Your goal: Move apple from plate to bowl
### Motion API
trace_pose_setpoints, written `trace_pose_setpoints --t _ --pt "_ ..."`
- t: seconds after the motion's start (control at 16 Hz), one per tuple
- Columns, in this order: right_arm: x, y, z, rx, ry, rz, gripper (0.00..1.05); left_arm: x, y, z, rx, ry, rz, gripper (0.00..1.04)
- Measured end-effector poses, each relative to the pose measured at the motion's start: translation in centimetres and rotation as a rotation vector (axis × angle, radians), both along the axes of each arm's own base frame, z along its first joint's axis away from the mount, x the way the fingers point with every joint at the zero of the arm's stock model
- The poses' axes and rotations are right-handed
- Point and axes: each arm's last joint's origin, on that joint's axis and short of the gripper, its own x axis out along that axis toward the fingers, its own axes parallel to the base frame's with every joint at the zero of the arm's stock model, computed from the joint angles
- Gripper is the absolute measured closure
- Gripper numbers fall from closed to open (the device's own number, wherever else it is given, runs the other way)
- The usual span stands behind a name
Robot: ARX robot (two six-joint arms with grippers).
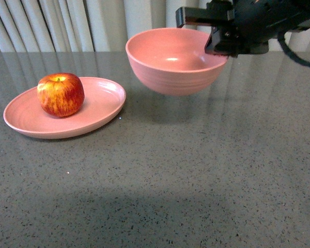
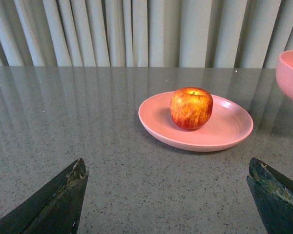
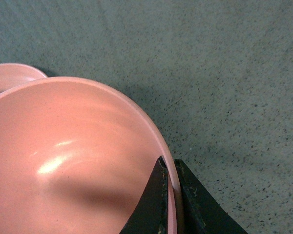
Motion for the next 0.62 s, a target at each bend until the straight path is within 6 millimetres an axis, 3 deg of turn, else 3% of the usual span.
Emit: trace_pose_setpoints --t 0.31,0.62 --pt "0.5 1.1 -2.5 -0.032 0.059 0.005 1.02 0.0 0.0 0.0 0.000 0.000 0.000 0.07" --pt "0.6 1.2 -2.9 -0.036 0.075 0.003 1.02 0.0 0.0 0.0 0.000 0.000 0.000 0.07"
